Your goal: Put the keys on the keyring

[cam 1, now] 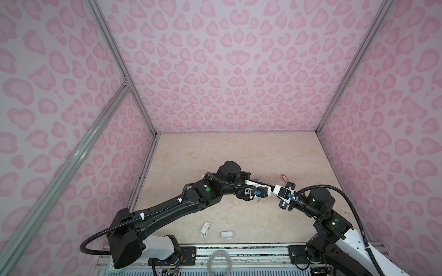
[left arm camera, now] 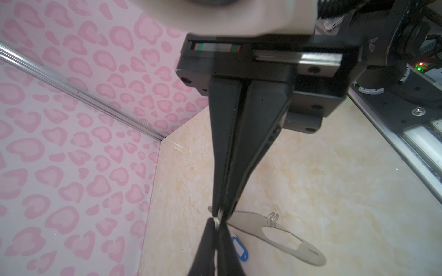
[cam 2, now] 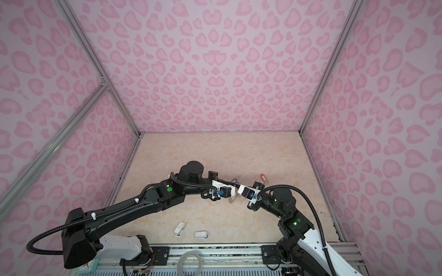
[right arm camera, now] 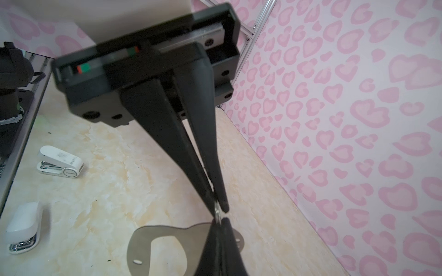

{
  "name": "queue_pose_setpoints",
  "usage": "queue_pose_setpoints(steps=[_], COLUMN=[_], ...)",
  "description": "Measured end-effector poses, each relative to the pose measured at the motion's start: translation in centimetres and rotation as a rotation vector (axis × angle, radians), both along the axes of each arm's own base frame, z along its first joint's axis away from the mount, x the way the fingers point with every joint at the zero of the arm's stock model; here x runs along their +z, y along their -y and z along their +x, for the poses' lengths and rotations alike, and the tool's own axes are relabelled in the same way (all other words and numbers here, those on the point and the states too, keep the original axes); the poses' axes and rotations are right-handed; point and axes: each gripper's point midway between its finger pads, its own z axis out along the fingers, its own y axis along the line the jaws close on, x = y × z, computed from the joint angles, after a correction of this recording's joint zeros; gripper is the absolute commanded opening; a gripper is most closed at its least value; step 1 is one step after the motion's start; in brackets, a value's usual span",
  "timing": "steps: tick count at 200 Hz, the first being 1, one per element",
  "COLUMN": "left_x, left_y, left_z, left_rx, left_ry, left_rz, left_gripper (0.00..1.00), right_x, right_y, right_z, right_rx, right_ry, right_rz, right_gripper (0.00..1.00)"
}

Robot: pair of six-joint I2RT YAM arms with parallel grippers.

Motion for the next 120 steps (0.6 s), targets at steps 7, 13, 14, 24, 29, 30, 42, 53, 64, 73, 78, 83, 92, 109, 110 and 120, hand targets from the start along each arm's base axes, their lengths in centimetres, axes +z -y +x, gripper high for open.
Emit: queue_pose_setpoints(steps=[7,13,14,24,29,30,42,53,64,73,78,83,92,109,110,120], left_x=[0.0,0.0,0.0,0.0,0.0,0.0,0.1,0.5,0.9,1.3,1.5,1.7,2.2,2.9,3.0,3.6], left_y=[0.0,0.0,0.0,0.0,0.0,0.0,0.0,-0.2,-0.7,-1.2,-1.5,-1.7,-1.9,-2.1,-2.1,-2.1], left_z=[0.0,0.0,0.0,0.0,0.0,0.0,0.1,0.2,0.7,1.0,1.2,1.3,1.2,0.7,0.7,0.4], left_rx=[0.001,0.004,0.004,0.006,0.007,0.007,0.016,0.015,0.029,0.034,0.039,0.038,0.023,-0.017,-0.018,-0.041], left_ry=[-0.001,-0.008,-0.008,-0.012,-0.016,-0.016,-0.032,-0.057,-0.084,-0.104,-0.121,-0.136,-0.160,-0.215,-0.217,-0.242], left_rz=[0.000,-0.002,-0.002,-0.003,-0.006,-0.006,-0.013,-0.033,-0.063,-0.092,-0.110,-0.129,-0.163,-0.219,-0.221,-0.249], left_gripper=[0.03,0.03,0.03,0.03,0.03,0.03,0.03,0.03,0.03,0.03,0.03,0.03,0.03,0.03,0.03,0.03], right_x=[0.0,0.0,0.0,0.0,0.0,0.0,0.1,0.3,0.4,0.3,0.2,0.2,0.3,0.7,0.7,1.1], right_y=[0.0,0.0,0.0,0.0,0.0,0.0,0.1,0.2,0.4,0.7,0.9,1.1,1.4,1.7,1.7,1.8], right_z=[0.0,0.0,0.0,0.0,0.0,0.0,0.0,-0.1,-0.3,-0.2,-0.2,-0.2,0.0,0.2,0.2,0.3], right_rx=[-0.001,-0.001,-0.001,-0.001,-0.002,-0.002,-0.007,-0.009,-0.014,-0.032,-0.036,-0.045,-0.060,-0.077,-0.078,-0.076], right_ry=[-0.002,-0.003,-0.003,-0.003,-0.003,-0.003,-0.006,-0.008,0.004,0.002,0.001,0.000,-0.007,-0.023,-0.023,-0.030], right_rz=[-0.001,-0.002,-0.002,-0.002,-0.001,-0.001,0.007,0.025,0.036,0.047,0.052,0.059,0.072,0.106,0.108,0.133], right_gripper=[0.00,0.00,0.00,0.00,0.04,0.05,0.16,0.19,0.21,0.21,0.21,0.21,0.21,0.22,0.22,0.21])
